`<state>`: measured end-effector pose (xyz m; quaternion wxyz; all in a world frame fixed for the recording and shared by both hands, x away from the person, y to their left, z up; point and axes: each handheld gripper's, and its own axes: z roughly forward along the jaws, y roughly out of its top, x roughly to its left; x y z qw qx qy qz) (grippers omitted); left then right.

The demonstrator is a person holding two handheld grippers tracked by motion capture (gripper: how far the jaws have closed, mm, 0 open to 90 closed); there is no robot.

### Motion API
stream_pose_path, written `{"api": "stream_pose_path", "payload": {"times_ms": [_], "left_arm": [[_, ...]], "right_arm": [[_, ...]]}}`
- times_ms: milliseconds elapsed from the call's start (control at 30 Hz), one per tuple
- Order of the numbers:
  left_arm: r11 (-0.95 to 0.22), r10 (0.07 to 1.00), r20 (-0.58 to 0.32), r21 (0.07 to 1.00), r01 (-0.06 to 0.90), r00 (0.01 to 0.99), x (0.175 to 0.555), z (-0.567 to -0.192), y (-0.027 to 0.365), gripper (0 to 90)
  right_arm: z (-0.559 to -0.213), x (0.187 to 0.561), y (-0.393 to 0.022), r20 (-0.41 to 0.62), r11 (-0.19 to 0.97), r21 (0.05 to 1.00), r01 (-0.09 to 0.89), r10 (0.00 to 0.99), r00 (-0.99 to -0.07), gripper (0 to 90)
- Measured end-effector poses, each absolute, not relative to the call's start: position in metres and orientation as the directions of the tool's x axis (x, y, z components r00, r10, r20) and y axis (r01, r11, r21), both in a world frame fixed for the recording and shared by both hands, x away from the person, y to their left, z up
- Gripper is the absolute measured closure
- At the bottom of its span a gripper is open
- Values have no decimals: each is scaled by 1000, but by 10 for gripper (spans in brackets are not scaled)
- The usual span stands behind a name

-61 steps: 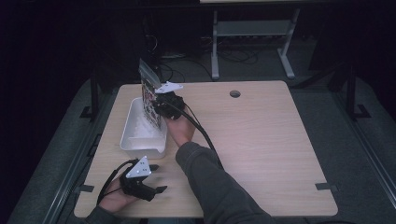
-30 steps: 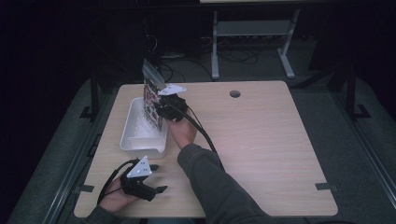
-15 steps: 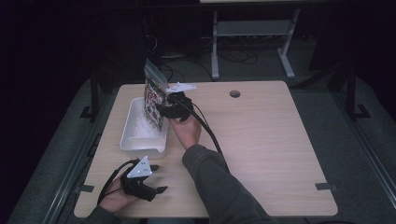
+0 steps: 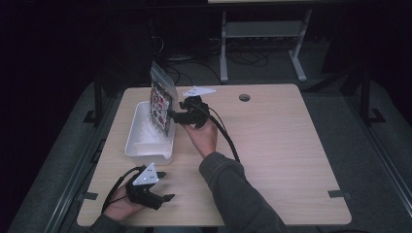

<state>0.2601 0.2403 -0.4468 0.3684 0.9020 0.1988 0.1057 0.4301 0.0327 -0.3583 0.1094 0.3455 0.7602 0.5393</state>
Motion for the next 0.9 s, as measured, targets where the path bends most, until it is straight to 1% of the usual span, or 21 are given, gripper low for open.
{"api": "stream_pose_path", "payload": {"times_ms": [233, 433, 667, 867, 900], "left_arm": [[-647, 438, 43, 708, 282, 898, 260, -447, 239, 195], [-653, 437, 45, 703, 282, 898, 260, -448, 239, 195], [-652, 438, 44, 703, 284, 898, 260, -448, 239, 195], [-652, 439, 42, 703, 286, 897, 260, -448, 239, 193], [-651, 440, 43, 703, 286, 897, 260, -448, 239, 193]], "right_arm": [[-360, 425, 16, 233, 202, 884, 421, 590, -773, 353], [-359, 421, -1, 252, 204, 880, 428, 565, -786, 351], [-357, 416, -18, 259, 215, 874, 436, 553, -792, 343], [-358, 409, -41, 272, 216, 867, 450, 551, -789, 324], [-359, 406, -50, 275, 217, 864, 455, 552, -787, 319]]}}
